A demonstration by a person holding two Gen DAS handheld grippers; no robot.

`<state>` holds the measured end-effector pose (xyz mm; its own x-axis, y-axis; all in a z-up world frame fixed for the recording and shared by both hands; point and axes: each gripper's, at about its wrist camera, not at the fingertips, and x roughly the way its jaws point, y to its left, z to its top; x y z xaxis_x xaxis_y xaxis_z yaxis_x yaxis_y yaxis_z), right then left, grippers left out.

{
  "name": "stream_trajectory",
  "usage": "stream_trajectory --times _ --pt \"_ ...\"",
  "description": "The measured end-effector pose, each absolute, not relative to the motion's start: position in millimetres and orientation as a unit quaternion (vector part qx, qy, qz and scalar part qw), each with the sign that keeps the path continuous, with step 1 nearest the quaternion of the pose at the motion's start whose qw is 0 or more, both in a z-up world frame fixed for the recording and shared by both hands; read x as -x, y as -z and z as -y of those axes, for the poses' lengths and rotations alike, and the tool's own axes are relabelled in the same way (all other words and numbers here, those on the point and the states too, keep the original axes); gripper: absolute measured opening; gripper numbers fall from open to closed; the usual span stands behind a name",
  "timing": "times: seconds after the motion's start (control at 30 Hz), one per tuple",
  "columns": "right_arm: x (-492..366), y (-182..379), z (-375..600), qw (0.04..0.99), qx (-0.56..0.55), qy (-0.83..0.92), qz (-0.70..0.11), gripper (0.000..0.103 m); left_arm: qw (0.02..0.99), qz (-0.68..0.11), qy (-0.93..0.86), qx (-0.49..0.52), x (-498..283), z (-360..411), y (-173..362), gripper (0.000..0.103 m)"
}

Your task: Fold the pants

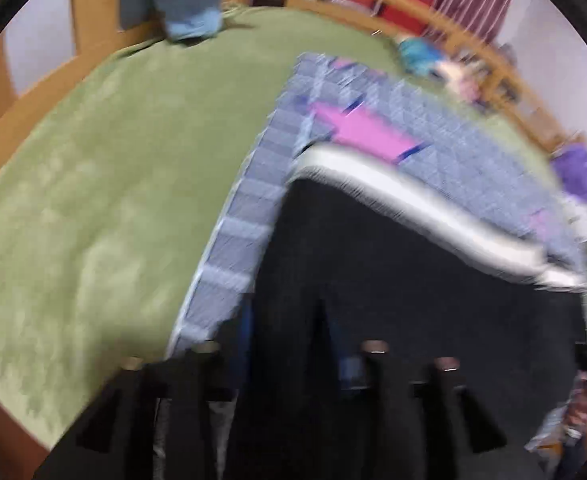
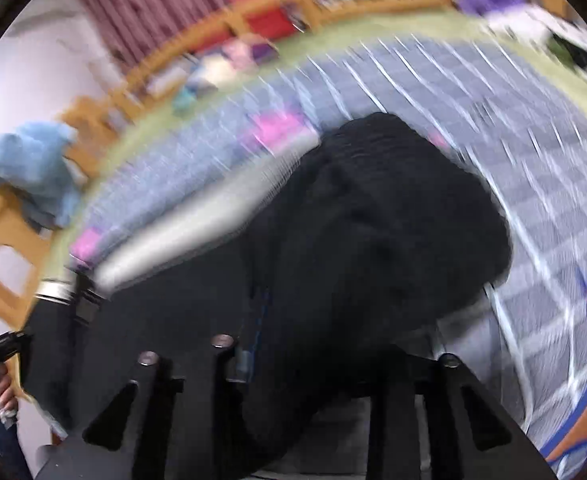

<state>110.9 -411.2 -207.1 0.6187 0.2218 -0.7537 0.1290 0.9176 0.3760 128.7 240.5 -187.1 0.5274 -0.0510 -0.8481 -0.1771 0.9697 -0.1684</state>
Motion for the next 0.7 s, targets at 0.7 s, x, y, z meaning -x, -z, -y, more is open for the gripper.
stream_trajectory --times 0.7 --pt "-21.5 159.0 215.6 0.909 -0.026 -0.138 -0.392 0.048 0.875 -0.442 0.02 0.198 -35.5 -259.8 198.7 0.077"
